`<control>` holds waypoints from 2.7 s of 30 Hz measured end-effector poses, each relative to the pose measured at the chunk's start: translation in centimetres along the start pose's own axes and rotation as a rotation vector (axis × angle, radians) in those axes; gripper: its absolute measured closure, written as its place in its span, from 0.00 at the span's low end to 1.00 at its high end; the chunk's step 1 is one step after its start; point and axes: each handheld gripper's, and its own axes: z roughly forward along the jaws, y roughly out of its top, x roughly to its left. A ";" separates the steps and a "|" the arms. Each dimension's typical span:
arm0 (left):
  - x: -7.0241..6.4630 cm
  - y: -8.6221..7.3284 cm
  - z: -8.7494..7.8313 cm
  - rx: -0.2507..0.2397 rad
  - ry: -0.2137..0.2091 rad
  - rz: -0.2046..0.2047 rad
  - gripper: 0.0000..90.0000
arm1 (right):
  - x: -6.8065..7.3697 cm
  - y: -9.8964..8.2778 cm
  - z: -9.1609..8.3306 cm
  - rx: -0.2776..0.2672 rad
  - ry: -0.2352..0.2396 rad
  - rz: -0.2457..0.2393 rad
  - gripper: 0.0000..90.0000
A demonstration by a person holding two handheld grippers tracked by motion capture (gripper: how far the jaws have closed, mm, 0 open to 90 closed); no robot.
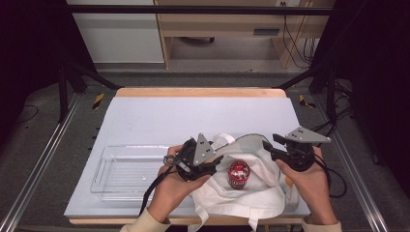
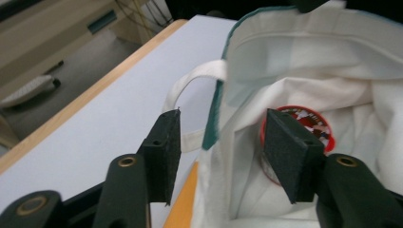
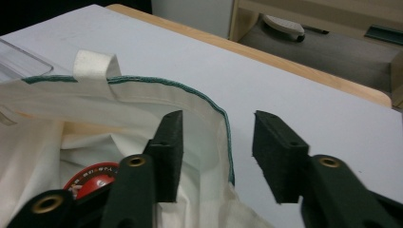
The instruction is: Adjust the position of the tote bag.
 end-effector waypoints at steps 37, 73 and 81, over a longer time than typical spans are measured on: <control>3.4 -2.8 3.7 0.182 -0.034 -0.088 0.98 | -2.6 -5.7 -2.1 0.186 -0.163 0.001 0.99; 4.0 -2.9 4.1 0.147 0.016 -0.119 0.77 | -1.6 -4.6 -2.6 0.085 -0.087 -0.048 0.55; 3.0 -2.1 1.1 0.093 0.000 -0.072 0.70 | -1.4 -3.6 -2.8 0.071 -0.080 -0.068 0.51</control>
